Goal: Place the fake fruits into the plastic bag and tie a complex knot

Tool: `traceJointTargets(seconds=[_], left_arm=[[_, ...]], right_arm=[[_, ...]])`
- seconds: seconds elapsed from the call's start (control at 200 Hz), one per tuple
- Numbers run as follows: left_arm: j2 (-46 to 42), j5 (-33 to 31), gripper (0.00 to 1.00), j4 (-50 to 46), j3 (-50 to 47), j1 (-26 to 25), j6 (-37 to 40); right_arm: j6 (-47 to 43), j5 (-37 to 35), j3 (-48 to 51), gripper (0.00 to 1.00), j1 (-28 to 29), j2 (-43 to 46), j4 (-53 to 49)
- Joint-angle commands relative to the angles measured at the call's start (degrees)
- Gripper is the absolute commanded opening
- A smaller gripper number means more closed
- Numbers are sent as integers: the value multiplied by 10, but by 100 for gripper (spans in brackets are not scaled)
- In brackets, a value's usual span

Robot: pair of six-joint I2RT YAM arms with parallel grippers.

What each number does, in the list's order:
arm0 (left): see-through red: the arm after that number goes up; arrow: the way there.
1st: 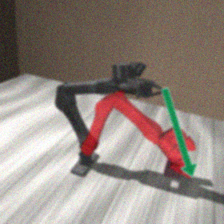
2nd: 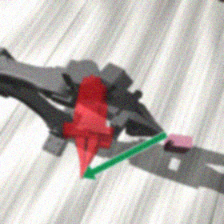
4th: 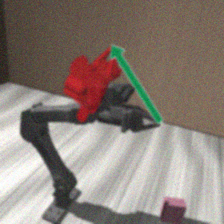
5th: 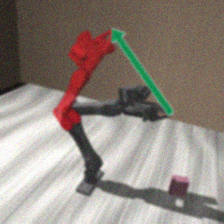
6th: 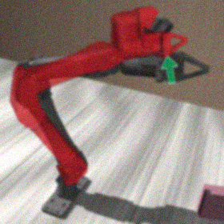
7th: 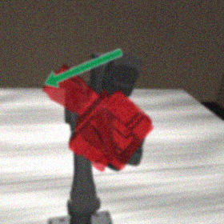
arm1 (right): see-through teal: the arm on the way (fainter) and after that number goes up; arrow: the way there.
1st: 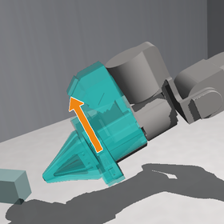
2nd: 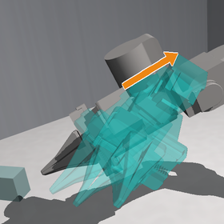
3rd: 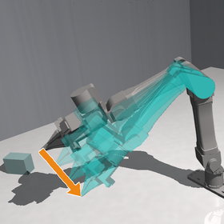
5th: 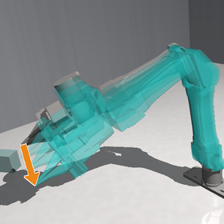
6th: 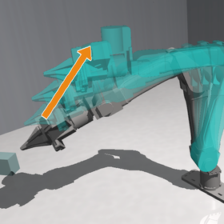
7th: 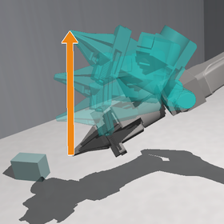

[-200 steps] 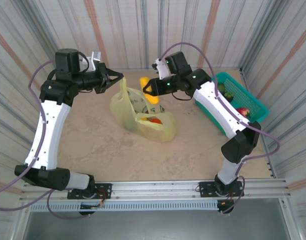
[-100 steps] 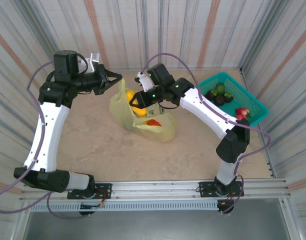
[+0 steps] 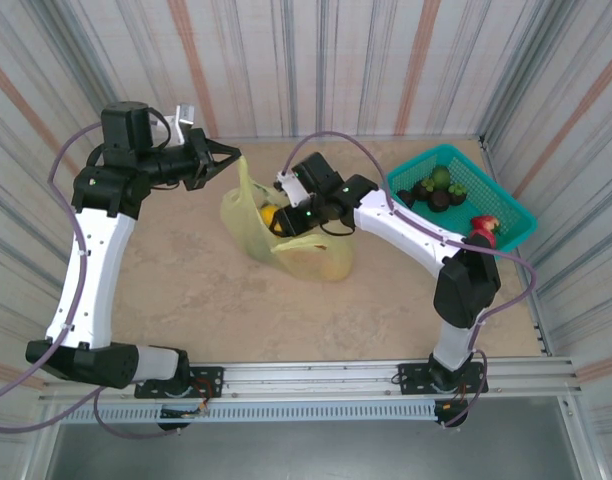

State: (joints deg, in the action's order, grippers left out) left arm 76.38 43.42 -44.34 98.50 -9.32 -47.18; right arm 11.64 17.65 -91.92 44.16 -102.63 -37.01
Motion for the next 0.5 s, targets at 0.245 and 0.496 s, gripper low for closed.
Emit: traceJointTargets(seconds=[0.245,0.496], left_arm=[[-6,6,0,4,6,4,9],[-14,5,0,0,-6,4,12]], right_arm=[[-32,-34,9,76,-10,57,-33],[-5,72,-16,68,-65,104,-20]])
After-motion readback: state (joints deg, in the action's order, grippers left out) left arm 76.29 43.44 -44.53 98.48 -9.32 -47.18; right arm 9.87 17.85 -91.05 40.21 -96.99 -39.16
